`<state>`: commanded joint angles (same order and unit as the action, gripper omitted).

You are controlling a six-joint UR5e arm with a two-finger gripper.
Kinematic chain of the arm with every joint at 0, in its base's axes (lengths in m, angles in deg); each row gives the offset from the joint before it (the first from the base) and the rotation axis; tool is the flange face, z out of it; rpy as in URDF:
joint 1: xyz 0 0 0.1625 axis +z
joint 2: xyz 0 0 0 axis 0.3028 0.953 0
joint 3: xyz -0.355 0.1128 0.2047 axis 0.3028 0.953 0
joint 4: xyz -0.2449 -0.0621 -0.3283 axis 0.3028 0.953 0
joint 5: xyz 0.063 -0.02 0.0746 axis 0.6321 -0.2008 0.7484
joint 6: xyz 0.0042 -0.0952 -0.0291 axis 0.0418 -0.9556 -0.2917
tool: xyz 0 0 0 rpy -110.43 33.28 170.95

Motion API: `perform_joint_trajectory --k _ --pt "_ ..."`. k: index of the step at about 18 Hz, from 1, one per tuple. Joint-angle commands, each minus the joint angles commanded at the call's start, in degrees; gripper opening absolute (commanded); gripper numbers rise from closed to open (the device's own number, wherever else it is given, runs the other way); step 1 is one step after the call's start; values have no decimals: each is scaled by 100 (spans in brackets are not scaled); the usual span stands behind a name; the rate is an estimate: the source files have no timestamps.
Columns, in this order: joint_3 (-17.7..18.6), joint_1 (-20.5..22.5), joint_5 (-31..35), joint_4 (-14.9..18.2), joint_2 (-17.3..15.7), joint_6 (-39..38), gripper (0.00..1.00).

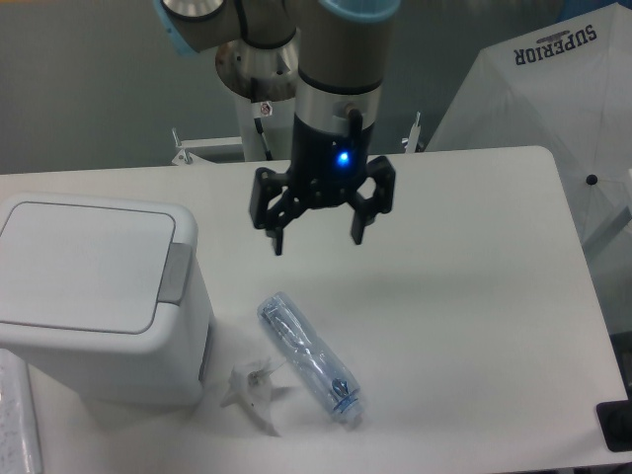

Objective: Open the trash can
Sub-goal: 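Move the open gripper over the table toward the white trash can, then lower the gripper onto the trash can lid's front edge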

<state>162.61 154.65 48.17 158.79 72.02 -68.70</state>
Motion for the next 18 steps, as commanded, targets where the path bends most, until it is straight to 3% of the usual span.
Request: perform_joint_trajectory --k 7,18 --pt "53 -308 17 -9 149 -9 100" --pt "62 -414 9 0 194 0 100"
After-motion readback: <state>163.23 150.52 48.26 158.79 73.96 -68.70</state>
